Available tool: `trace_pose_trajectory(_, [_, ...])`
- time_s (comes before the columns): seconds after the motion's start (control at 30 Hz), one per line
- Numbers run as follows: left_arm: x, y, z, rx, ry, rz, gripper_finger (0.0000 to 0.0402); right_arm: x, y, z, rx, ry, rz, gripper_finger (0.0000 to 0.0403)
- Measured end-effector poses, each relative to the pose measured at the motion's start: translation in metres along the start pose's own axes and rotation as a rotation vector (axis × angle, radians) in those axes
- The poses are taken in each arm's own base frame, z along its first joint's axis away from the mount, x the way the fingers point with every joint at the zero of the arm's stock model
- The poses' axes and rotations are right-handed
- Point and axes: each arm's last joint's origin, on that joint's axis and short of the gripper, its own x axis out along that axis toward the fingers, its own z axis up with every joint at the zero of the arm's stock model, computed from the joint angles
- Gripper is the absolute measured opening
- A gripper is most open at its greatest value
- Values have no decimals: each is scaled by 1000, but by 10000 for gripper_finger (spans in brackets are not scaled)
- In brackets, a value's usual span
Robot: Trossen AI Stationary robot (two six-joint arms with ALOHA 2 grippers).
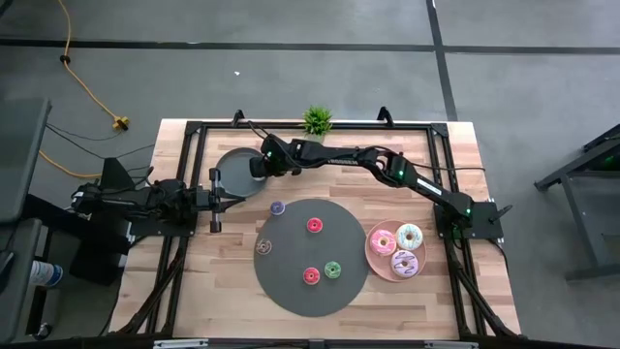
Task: Pick & Place donuts
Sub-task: Put the small white donut on the gray plate
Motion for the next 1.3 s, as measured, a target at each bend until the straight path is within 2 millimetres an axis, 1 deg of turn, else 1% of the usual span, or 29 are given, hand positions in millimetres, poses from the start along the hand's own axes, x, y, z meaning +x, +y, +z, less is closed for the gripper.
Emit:
trace_pose_trajectory(0.2, [0, 0, 0, 0, 0, 0, 0, 0, 0, 0, -28, 8, 6, 105])
trace_pose_trajectory(0.37, [0, 0, 0, 0, 0, 0, 0, 0, -1, 1, -55, -7, -2, 120])
trace_pose_trajectory(0.67, [0, 0, 0, 0, 1, 0, 0, -4, 3, 9, -101, -1, 48, 154])
trace_pose_trajectory(0.87, [0, 0, 0, 0, 0, 0, 0, -5, 6, 9, -134, 17, 84, 184])
trace_pose_trajectory(1.03, [0, 0, 0, 0, 0, 1, 0, -7, 6, 9, -192, 26, 86, 201])
trace_pose_trajectory(1.2, [0, 0, 0, 0, 0, 1, 0, -18, 12, 13, -302, 7, 73, 204])
trace_pose_trajectory(1.3, [0, 0, 0, 0, 0, 1, 0, -22, 13, 14, -382, -7, 57, 205])
